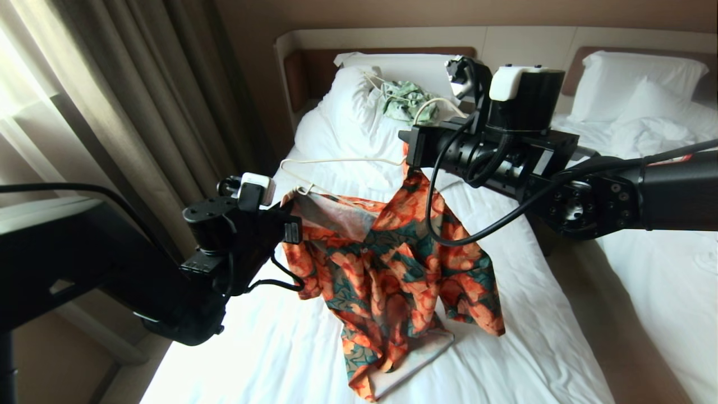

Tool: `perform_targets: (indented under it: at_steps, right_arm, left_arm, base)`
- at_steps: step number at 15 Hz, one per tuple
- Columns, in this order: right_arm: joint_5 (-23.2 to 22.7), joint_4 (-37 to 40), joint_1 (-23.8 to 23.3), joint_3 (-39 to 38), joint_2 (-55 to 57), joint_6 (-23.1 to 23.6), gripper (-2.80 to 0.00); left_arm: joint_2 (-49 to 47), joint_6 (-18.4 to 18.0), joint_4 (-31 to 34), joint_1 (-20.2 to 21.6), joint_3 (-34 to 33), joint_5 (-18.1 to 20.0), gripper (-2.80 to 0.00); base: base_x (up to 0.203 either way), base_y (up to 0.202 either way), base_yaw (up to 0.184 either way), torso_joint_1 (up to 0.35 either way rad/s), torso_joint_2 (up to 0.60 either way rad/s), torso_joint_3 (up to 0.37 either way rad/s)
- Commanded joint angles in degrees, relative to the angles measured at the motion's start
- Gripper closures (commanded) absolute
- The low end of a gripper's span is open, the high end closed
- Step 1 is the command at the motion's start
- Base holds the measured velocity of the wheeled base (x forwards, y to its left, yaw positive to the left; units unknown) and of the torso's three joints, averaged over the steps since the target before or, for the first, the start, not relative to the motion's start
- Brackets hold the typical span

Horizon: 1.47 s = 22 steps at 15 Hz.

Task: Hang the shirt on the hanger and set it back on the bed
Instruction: Take the clothes hanger out of the clothes

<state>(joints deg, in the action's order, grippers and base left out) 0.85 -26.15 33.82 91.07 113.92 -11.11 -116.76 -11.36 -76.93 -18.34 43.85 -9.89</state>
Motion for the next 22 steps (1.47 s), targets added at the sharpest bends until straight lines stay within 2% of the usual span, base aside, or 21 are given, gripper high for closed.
perform_targets:
  at_steps: [1, 4, 8, 12, 13, 14, 18, 20, 22]
  right_arm:
    - [0.03, -0.01, 0.02, -0.23, -0.01, -0.06, 0.0]
    - [0.11, 0.31, -0.07, -0.28, -0.1, -0.06, 0.0]
    - [0.2, 0.4, -0.24, -0.37, -0.28, 0.03, 0.0]
    - [0.22, 0.23, -0.51, -0.37, 0.27, 0.03, 0.0]
    - [0.28, 0.1, -0.52, -0.37, 0.74, 0.03, 0.0]
    - [0.3, 0.05, -0.58, -0.37, 1.19, 0.03, 0.0]
    - [0.38, -0.21, -0.51, 0.27, 2.9, 0.12, 0.0]
    - [0.45, -0.31, -0.46, 0.33, 4.07, 0.12, 0.0]
    - [0.52, -1.53, -0.42, 0.42, 5.94, 0.13, 0.0]
  left_arm:
    - [2.89, -0.04, 1.71, 1.79, 0.27, -0.13, 0.0]
    - [6.24, 0.29, 7.48, 3.77, 1.67, -0.13, 0.0]
    - [5.95, 1.55, 7.76, 4.63, 2.12, -0.22, 0.0]
    - [3.94, 3.12, 7.0, 3.39, -1.8, -0.13, 0.0]
    - [3.23, 3.5, 6.44, 3.1, -2.51, -0.13, -2.18]
    - [2.44, 3.48, 5.0, 3.05, -3.17, -0.14, -2.8]
    - [2.61, 3.46, 1.65, 2.98, -6.2, 0.13, -2.8]
    - [2.74, 3.59, -0.37, 3.34, -10.35, 0.73, -2.8]
    - [2.96, 3.68, -2.25, 4.64, -16.1, 4.4, -2.8]
  base:
    - [0.0, 0.0, 0.0, 0.0, 0.0, 0.0]
    - [0.0, 0.0, 0.0, 0.0, 0.0, 0.0]
    - [0.0, 0.0, 0.0, 0.0, 0.0, 0.0]
    - [0.0, 0.0, 0.0, 0.0, 0.0, 0.0]
    - [0.0, 0.0, 0.0, 0.0, 0.0, 0.0]
    - [0.0, 0.0, 0.0, 0.0, 0.0, 0.0]
    - [0.0, 0.0, 0.0, 0.0, 0.0, 0.0]
    - [0.0, 0.0, 0.0, 0.0, 0.0, 0.0]
    - [0.0, 0.0, 0.0, 0.0, 0.0, 0.0]
